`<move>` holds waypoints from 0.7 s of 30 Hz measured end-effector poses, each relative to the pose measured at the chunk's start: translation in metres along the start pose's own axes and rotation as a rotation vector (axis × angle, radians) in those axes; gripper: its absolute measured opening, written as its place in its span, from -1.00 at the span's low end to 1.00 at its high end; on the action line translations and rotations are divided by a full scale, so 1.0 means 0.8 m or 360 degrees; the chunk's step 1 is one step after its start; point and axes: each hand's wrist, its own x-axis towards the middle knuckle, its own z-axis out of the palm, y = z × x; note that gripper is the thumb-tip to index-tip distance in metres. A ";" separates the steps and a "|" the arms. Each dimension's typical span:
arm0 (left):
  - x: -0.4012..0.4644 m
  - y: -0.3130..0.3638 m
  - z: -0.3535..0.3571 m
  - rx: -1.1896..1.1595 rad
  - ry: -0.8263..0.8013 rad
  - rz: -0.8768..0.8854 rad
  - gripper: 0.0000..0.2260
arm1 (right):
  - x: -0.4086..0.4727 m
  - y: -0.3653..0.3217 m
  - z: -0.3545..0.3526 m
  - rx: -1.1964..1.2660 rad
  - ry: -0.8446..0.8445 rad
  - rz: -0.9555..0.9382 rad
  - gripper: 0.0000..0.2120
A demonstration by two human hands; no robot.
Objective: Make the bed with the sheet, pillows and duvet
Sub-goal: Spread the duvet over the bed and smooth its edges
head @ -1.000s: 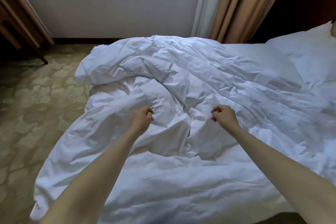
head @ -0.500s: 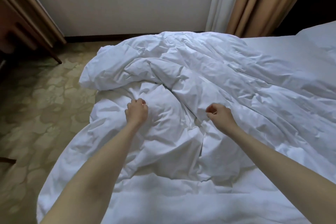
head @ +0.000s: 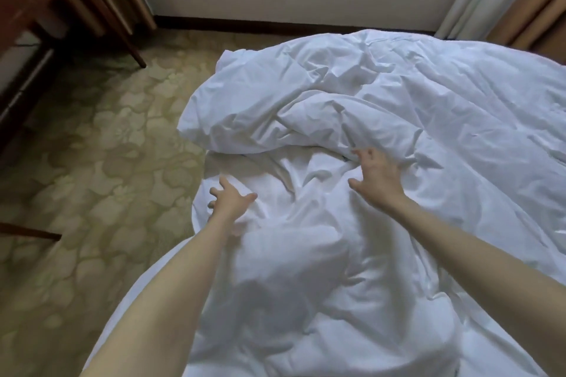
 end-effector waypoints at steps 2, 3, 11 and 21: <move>0.030 -0.015 0.009 0.0066 -0.0069 -0.0153 0.00 | 0.035 -0.015 0.020 -0.0232 -0.0045 0.0021 -0.27; 0.042 -0.022 0.013 0.0099 -0.0100 -0.0207 0.06 | 0.049 -0.020 0.029 -0.0358 -0.0049 0.0038 -0.18; 0.101 -0.039 0.045 0.0213 0.0010 -0.0149 -0.04 | 0.158 -0.017 0.065 -0.0725 -0.0041 0.0233 0.06; 0.100 0.030 -0.044 -0.0192 0.0729 0.0333 -0.78 | 0.174 0.002 0.035 -0.0697 -0.0101 0.0029 -0.81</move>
